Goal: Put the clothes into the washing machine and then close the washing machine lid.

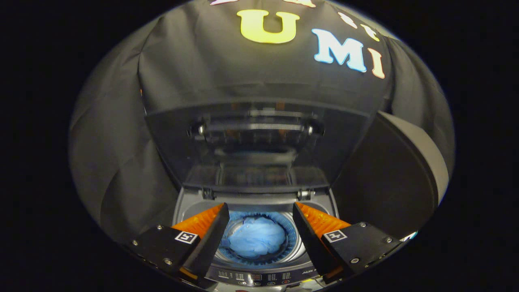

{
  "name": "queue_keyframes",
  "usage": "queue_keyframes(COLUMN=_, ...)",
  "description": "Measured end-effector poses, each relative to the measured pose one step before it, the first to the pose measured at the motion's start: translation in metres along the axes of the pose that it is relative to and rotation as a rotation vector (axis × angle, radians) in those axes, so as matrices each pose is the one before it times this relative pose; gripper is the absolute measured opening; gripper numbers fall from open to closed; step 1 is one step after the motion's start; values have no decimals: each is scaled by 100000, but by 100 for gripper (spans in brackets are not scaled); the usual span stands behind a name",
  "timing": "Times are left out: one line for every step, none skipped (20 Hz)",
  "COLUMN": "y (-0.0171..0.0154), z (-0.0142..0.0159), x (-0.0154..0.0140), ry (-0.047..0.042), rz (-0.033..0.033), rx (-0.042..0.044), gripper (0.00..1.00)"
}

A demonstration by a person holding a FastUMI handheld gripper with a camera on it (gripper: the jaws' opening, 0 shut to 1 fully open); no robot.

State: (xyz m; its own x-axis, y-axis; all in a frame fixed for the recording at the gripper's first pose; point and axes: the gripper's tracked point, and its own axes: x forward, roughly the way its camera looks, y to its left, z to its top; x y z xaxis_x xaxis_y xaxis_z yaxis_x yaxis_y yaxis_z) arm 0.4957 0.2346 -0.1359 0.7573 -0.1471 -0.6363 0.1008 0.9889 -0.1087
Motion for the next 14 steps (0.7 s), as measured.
queue_keyframes(y=-331, z=1772, x=-644, ry=-2661, rz=-1560, rx=519, gripper=96)
queue_keyframes(y=-423, z=1729, x=-537, ry=-2626, rz=-1298, rx=746, gripper=97)
queue_keyframes(y=-262, z=1909, x=-496, ry=-2953, rz=-873, rx=905, gripper=96)
queue_keyframes(y=-273, z=1770, x=-292, ry=-2676, rz=-999, rx=668, gripper=96)
queue_keyframes(y=-228, z=1675, x=13, ry=-2088, rz=-521, rx=151, gripper=97)
queue_keyframes(y=-116, z=1313, x=433, ry=-1488, rz=-302, rx=-141, gripper=96)
queue_keyframes(y=-137, z=1105, x=296, ry=-955, rz=-405, rx=-634, gripper=96)
queue_keyframes(y=-393, z=1188, x=806, ry=-229, rz=-650, rx=-1020, gripper=97)
queue_keyframes(y=-152, z=687, x=810, ry=540, rz=-301, rx=-885, gripper=96)
queue_keyframes(y=54, z=739, x=902, ry=651, rz=947, rx=-328, gripper=97)
queue_keyframes(y=-267, z=625, x=1071, ry=629, rz=515, rx=-15, gripper=97)
queue_keyframes(y=-391, z=582, x=992, ry=828, rz=-3, rx=189, gripper=97)
queue_keyframes(y=-262, z=554, x=1187, ry=753, rz=560, rx=503, gripper=96)
queue_keyframes(y=-196, z=410, x=911, ry=720, rz=550, rx=1306, gripper=96)
